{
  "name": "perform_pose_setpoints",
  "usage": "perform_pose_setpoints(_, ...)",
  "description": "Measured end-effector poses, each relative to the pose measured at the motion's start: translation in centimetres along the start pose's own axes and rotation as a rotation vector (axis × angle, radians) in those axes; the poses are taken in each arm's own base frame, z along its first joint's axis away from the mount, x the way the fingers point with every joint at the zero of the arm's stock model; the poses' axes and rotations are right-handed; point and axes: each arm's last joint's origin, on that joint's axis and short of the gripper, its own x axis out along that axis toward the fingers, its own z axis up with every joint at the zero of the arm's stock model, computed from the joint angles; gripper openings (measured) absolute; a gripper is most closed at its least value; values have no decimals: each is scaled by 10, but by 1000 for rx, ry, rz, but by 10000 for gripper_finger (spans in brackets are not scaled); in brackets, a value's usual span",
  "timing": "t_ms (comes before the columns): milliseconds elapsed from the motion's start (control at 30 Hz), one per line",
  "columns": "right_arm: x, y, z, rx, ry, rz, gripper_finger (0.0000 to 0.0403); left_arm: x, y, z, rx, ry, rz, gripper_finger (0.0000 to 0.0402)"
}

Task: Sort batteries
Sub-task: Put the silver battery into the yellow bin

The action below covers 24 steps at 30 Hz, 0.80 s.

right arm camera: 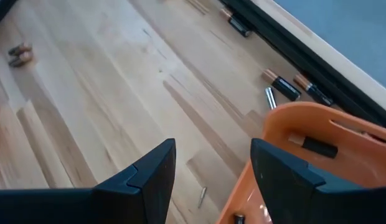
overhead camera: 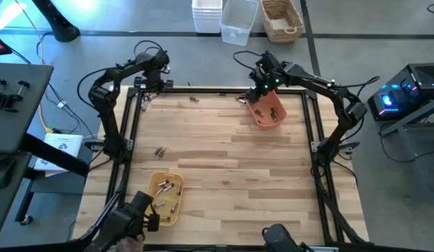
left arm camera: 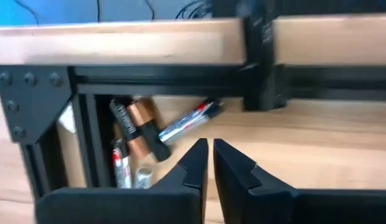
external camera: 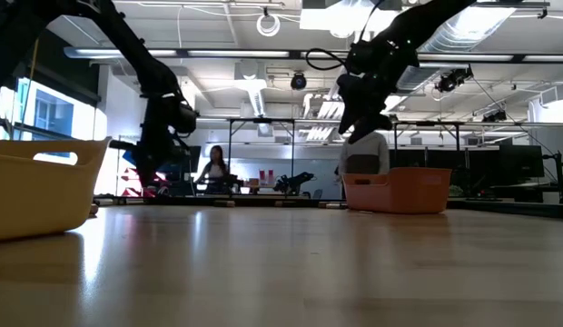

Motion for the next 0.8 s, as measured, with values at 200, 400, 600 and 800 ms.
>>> perform_pose_setpoints(200, 0, 1, 1, -50, -9, 21, 202, 4, 8, 6, -23, 24, -95, 88)
perform_pose_setpoints(400, 0, 1, 1, -77, -9, 24, 202, 5, 10, 10, 90, -19, -97, 156)
perform_pose_setpoints(600, 0, 1, 1, -76, -9, 24, 202, 12, 6, 5, 353, 42, -72, 191)
perform_pose_setpoints(800, 0, 1, 1, -33, -9, 24, 202, 19, -1, 16, 467, 37, -29, 194)
